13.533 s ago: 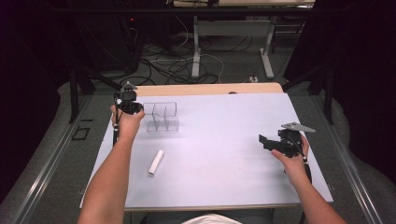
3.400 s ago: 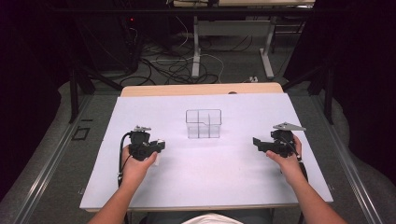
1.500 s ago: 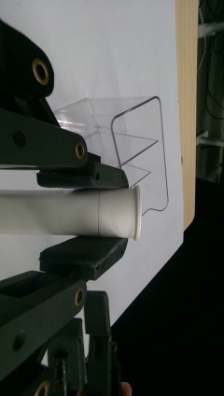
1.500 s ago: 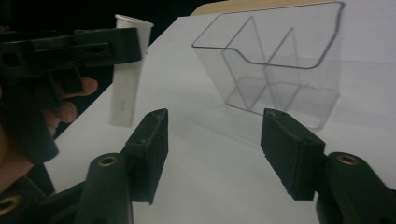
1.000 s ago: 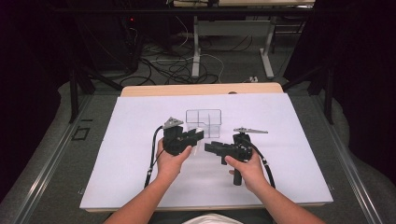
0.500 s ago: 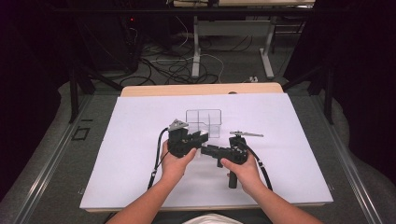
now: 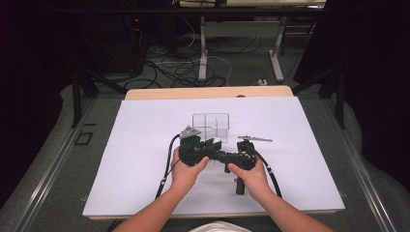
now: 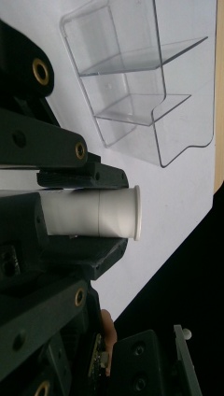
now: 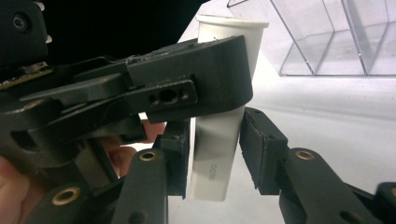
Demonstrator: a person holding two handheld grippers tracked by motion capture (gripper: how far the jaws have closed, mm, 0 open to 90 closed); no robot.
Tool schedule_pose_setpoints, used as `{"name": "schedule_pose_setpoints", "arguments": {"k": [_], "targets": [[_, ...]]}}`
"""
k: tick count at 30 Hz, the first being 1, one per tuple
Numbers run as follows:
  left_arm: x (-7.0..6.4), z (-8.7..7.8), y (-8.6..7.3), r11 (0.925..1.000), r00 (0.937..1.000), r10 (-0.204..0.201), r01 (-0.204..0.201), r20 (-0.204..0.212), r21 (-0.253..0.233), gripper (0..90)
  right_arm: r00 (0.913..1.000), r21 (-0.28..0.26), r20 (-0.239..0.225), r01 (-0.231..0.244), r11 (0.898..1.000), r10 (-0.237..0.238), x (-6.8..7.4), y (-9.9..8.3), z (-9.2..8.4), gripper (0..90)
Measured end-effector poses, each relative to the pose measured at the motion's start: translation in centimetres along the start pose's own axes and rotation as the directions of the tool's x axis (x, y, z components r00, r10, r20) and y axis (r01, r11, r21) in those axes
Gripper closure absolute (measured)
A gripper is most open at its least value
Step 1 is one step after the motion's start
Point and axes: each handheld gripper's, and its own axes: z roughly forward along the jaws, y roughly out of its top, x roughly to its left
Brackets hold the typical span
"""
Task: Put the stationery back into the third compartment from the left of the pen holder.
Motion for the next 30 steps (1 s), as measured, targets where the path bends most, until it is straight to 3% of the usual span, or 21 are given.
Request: {"name": "schedule_pose_setpoints", "arguments": {"k": [10,23,30], "targets": [[-0.01,0.13,-0.13,1.0,1.0,0.001,-0.001,0.0,0.007,67.2,0.9985,0.015,-0.01,-0.054,0.998,0.054,-0.29,0.04,0.01,69.6],[-0.25,0.1,-0.01,0.9997,0.9999,0.014,-0.014,-0.004,0.018,66.3,0.9971,0.016,-0.013,-0.075,0.997,0.075,-0.36,0.07,-0.03,70.0],[-0.06,-0.67,0.36,0.9997,1.0,-0.005,0.005,-0.005,-0.022,55.1,0.9991,0.012,0.01,-0.042,0.999,0.042,-0.49,0.0,0.01,70.1]]}}
